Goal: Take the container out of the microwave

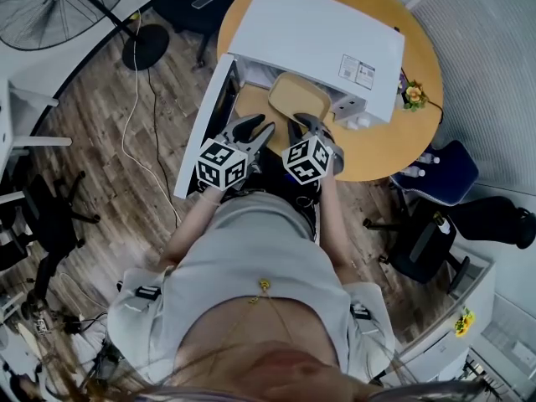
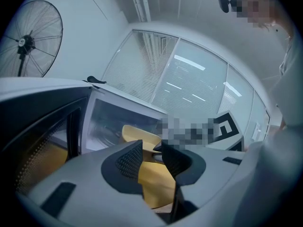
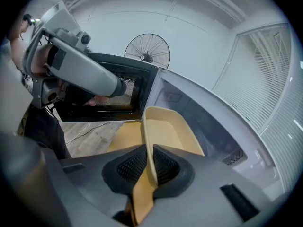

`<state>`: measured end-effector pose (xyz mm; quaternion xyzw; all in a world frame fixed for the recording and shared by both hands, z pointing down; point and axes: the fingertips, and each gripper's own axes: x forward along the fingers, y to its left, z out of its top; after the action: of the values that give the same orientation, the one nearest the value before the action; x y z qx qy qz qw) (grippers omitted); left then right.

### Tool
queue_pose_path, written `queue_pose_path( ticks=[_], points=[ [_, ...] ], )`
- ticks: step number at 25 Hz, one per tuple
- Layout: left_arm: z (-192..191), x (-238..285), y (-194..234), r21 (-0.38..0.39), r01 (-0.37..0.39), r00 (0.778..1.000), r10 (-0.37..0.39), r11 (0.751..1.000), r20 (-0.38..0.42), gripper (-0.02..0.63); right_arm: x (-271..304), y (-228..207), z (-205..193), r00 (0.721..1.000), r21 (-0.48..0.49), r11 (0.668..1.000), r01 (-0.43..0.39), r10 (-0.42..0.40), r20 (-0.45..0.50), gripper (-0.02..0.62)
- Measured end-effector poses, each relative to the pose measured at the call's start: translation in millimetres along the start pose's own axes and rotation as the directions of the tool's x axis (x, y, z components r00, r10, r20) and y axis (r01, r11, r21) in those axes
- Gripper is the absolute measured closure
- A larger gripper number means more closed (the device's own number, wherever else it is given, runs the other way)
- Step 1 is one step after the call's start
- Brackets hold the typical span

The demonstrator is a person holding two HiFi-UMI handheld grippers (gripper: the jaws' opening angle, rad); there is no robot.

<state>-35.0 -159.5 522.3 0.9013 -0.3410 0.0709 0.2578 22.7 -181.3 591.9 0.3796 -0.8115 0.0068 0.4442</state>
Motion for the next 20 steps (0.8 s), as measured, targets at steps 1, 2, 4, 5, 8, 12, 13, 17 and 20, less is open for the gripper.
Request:
queue_pose_path(
  ticks=[1, 2, 4, 5, 8, 12, 13, 17, 20],
  points=[
    [-0.9, 0.5, -0.1, 0.001, 0.001, 1.000, -0.001, 1.000, -0.002, 0.480, -0.3, 0.6, -0.2, 1.000, 0.001, 1.000, 0.000, 0.000, 0.001, 0.548],
    [-1.7, 0.7, 0.0, 0.001, 0.002, 1.000, -0.002, 1.000, -0.003, 0.480, -0.7, 1.3, -0.2, 1.000, 0.001, 1.000, 0.000, 0.000, 0.002, 0.548],
    [-2.4, 0.1, 0.4, 0.003, 0.002, 1.000, -0.001, 1.000, -0.005, 0.480, -2.0, 2.9, 0.3, 1.000, -0.002, 1.000, 0.002, -0.002, 0.004, 0.548],
    [-2.7, -0.8, 0.8, 0.003, 0.001, 1.000, -0.001, 1.000, -0.005, 0.480, -3.0, 3.9, 0.4, 1.000, -0.005, 1.000, 0.005, -0.005, 0.003, 0.548],
    [-3.4, -4.1, 4.2, 0.002, -0.010, 1.000, 0.010, 1.000, 0.000, 0.480, -5.8, 6.6, -0.1, 1.000, -0.011, 1.000, 0.014, -0.014, 0.001, 0.548],
    [-3.2, -11.0, 9.2, 0.002, -0.031, 0.999, 0.031, 1.000, 0.010, 0.480, -11.3, 11.1, -0.4, 1.000, -0.008, 1.000, 0.018, -0.017, 0.005, 0.548],
    [-3.8, -12.9, 10.5, 0.001, -0.034, 0.999, 0.034, 0.999, 0.011, 0.480, -12.7, 12.8, 0.1, 1.000, -0.009, 1.000, 0.018, -0.018, 0.007, 0.548],
    [-10.1, -17.9, 16.9, 0.004, -0.053, 0.999, 0.053, 0.999, 0.001, 0.480, -17.0, 18.6, 0.8, 1.000, -0.018, 1.000, 0.013, -0.013, 0.013, 0.548],
    [-15.4, -24.7, 18.3, 0.002, -0.072, 0.997, 0.072, 0.997, -0.005, 0.480, -20.5, 26.9, 0.1, 1.000, -0.016, 1.000, -0.003, 0.003, 0.014, 0.548]
  ],
)
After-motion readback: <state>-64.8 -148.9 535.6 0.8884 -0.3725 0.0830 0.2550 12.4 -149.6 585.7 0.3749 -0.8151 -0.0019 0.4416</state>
